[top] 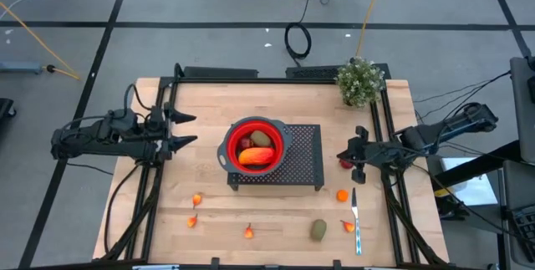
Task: Pick & Place Fruit
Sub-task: Put the red pomegranate into the red strainer bowl on the shelf
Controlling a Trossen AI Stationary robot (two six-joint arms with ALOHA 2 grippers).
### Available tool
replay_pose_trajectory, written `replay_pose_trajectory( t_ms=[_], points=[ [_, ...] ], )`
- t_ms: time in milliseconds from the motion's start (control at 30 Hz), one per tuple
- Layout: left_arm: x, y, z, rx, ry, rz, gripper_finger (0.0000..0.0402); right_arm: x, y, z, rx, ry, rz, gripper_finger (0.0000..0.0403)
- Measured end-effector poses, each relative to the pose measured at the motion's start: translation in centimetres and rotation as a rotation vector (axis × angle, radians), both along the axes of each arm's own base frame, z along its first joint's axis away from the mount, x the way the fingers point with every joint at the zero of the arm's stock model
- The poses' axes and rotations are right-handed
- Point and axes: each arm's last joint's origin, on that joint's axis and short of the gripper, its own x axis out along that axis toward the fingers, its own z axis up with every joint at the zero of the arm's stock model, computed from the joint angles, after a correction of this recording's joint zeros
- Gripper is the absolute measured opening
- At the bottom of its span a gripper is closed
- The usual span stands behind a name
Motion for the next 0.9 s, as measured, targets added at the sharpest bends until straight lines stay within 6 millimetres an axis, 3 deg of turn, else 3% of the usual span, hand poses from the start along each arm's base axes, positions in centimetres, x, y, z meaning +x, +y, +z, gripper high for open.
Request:
replay_pose_trajectory(
  t_ms=[233, 800, 900],
  points=[
    [0.1, 0.0, -0.1, 0.084, 0.015, -0.007, 0.0347, -0.3, 0.0, -0.6, 0.062, 0.087, -0.016, 0.0],
    [0.1, 0.1, 0.0, -0.017, -0.008, 0.044, 0.0346, -0.9, -1.1, -1.2, 0.068, 0.188, -0.111, 0.0],
    [0.1, 0.1, 0.0, -0.011, -0.006, 0.044, 0.0329, -0.8, -1.4, -1.2, 0.07, 0.19, -0.131, 0.0]
  ],
)
